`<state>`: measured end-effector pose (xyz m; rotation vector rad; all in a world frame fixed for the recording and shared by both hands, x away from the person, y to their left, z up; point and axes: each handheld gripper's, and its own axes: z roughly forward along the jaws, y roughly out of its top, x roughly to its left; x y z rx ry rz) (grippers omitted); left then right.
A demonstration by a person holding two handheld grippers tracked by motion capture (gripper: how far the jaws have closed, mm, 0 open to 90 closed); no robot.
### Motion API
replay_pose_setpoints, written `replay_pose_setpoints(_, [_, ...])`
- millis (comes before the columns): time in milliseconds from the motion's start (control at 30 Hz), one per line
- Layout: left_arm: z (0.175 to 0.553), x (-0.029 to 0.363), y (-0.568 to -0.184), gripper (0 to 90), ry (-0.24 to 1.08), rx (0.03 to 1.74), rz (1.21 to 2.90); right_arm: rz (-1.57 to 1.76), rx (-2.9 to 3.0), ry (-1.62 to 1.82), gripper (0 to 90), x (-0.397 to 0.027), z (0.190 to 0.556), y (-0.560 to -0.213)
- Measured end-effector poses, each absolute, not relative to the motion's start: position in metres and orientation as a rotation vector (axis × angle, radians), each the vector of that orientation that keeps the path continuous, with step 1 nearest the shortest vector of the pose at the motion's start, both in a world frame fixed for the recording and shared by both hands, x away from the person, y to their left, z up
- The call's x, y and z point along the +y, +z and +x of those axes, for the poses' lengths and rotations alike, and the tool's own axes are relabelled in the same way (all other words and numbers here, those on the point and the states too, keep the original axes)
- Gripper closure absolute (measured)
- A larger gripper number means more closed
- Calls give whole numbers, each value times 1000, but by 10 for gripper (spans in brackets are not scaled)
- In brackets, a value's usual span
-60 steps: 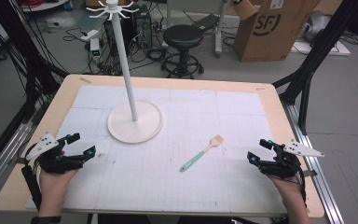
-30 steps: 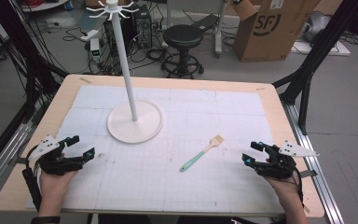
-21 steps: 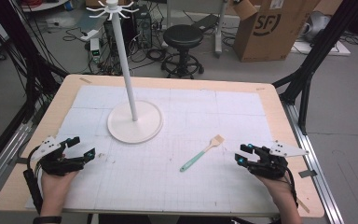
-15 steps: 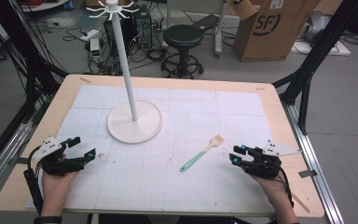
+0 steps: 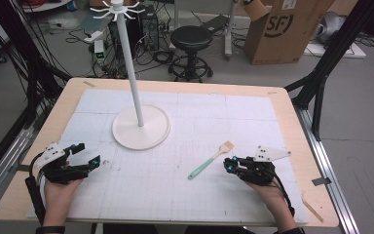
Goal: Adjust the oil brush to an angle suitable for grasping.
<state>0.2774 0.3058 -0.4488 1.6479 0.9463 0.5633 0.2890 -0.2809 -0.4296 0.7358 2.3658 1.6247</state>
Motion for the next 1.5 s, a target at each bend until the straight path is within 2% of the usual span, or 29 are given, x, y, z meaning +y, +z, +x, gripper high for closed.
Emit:
replay_pose_setpoints(333, [277, 306, -449, 166, 560, 946, 1650, 660, 2475, 1543, 896, -248, 295, -438])
replay_pose_setpoints(1100, [278, 307, -449, 175, 559, 953, 1642, 549, 2665, 1276, 900, -201, 303, -449])
replay_pose_setpoints(1500, [278, 306, -449, 175, 561, 954, 1644, 557, 2648, 1201, 900, -182, 318, -447])
